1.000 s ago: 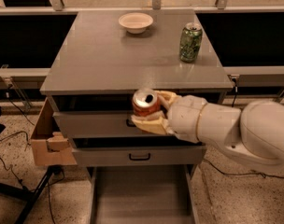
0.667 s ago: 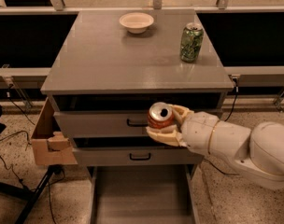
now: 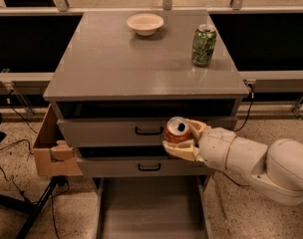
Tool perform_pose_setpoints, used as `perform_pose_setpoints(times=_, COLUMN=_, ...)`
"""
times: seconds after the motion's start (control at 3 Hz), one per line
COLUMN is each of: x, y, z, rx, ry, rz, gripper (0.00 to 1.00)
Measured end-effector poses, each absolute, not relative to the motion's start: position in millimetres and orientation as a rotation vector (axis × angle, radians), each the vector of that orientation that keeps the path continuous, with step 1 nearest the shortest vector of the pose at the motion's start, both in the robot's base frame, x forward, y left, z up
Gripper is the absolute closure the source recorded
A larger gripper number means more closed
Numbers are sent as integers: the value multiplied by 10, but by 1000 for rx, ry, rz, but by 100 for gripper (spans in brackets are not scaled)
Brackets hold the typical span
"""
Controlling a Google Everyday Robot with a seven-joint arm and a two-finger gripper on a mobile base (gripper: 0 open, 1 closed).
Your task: Place coke can into bottom drawer
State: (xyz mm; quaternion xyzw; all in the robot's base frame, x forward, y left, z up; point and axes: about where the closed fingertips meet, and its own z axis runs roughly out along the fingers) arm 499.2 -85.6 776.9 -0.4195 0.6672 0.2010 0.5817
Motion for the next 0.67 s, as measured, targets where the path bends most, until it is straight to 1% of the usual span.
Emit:
perform_pose_setpoints(times=0.33, x=5005, y=-766, z=7611, rx=-975, ry=1573, rz=497, gripper=100)
perform_pose_setpoints(times=0.67, x=4868, y=-704, z=6829, rx=-919, ry=1637, rz=577, gripper=100)
